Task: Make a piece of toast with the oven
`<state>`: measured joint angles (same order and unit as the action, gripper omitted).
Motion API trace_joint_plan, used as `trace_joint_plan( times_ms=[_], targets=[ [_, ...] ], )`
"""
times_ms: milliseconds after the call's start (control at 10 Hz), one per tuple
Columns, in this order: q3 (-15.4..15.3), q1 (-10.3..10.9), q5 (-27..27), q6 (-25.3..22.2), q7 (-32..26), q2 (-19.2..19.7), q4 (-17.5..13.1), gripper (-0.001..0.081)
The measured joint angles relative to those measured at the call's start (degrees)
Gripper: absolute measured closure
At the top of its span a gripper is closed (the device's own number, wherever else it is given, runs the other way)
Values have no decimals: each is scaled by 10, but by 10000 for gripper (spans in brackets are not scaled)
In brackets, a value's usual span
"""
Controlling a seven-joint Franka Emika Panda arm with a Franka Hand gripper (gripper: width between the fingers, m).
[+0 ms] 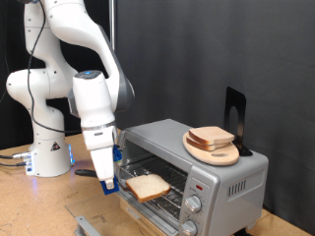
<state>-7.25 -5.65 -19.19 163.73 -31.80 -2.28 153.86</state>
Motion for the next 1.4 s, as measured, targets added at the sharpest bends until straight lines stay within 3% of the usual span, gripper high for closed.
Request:
trace_joint_plan(
  times_ms=[600, 1000, 1400],
  targets=[
    [-15, 2, 24, -1, 45, -6, -3, 441],
    [-11, -21, 139, -11, 142, 5, 4, 441],
    [-4, -29, 141, -9, 140, 19, 4, 441]
  ],
)
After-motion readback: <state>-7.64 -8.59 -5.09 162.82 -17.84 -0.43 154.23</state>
